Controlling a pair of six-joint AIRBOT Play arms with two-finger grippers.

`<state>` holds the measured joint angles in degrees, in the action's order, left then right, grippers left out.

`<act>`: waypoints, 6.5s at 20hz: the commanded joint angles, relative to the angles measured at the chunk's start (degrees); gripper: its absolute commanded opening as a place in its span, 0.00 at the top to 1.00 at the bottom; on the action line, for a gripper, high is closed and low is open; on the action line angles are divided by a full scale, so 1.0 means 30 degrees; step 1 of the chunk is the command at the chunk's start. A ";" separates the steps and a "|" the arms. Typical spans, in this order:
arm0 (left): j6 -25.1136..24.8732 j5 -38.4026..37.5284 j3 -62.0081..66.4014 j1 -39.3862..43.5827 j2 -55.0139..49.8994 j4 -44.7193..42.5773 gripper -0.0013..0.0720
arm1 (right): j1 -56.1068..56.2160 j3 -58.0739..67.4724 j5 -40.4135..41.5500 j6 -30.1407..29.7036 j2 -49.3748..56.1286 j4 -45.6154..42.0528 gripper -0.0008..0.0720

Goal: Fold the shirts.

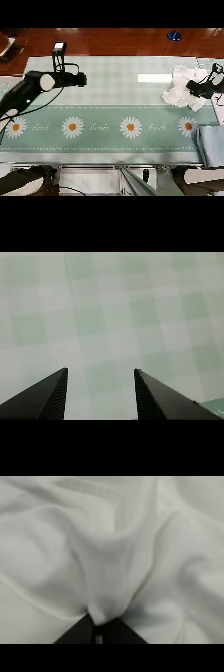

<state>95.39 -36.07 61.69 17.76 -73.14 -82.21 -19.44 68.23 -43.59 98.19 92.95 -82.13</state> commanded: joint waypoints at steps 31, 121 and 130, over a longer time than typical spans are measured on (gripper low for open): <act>0.0525 -0.1814 -1.1351 -0.1035 1.6145 0.5974 0.29 | 1.5497 0.1982 -0.5799 -0.7104 -0.9828 0.9704 0.96; -0.6076 -0.0539 -0.8910 -0.9726 1.2189 1.1125 0.96 | 0.7927 0.3257 -0.4524 -0.5253 -0.8495 0.5931 0.96; -0.6054 0.0474 -0.4204 -0.7308 0.2725 1.1176 0.47 | 0.6084 1.0593 -0.4656 -0.3716 0.2142 1.0761 0.42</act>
<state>77.19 -32.69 44.27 -5.04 -57.63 -48.56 1.78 94.43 -55.24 85.38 92.33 -56.45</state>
